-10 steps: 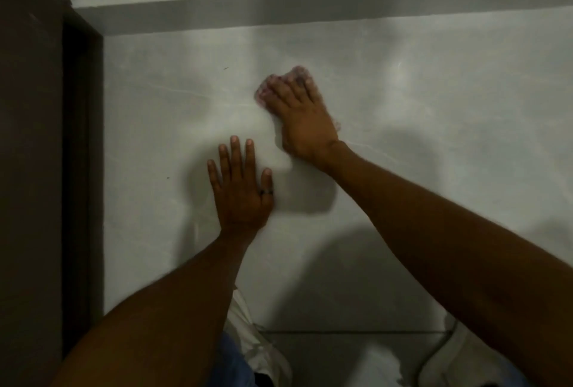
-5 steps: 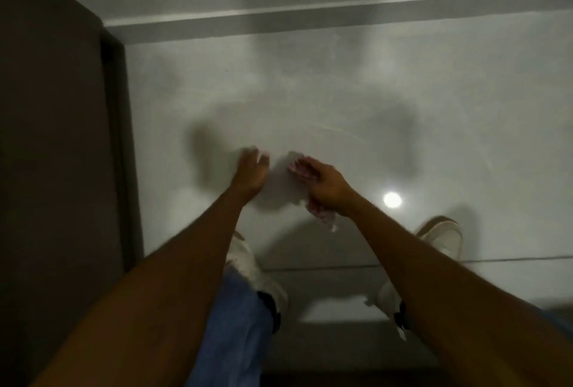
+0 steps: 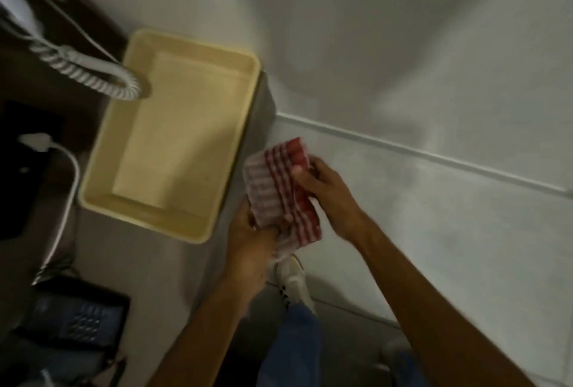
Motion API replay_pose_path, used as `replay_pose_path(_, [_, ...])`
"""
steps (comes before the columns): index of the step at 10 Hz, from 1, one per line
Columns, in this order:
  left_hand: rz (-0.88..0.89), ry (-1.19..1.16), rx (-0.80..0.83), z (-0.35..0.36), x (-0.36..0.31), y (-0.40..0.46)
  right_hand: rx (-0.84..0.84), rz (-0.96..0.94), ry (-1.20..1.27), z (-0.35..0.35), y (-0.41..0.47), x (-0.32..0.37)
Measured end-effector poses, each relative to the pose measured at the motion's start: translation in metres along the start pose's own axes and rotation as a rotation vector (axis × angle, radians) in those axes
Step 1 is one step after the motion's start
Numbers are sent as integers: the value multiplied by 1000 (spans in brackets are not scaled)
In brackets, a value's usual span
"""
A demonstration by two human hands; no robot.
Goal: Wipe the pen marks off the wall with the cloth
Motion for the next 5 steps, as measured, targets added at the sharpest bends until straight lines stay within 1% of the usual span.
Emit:
replay_pose_path(1, [183, 137, 14, -37, -78, 36, -77, -112, -367, 29, 56, 73])
replay_pose_path(2, [339, 210, 61, -72, -134, 89, -233, -254, -795, 69, 118, 124])
replay_pose_path(3, [390, 384, 113, -93, -155, 146, -311, -212, -1215, 101, 162, 139])
replay_pose_path(4, [318, 653, 111, -85, -165, 168, -288, -125, -1480, 105, 172, 142])
replay_pose_path(5, [360, 1014, 33, -56, -184, 147, -331, -136, -1530, 84, 142, 168])
Point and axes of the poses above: each hand's wrist, its own y-axis towards the middle knuckle, its own z-axis out of the palm, x = y × z, the point moved 6 cm from there along y, towards the middle knuckle, and after that the axes turned 14 degrees about -y, right-handed, at the moved point
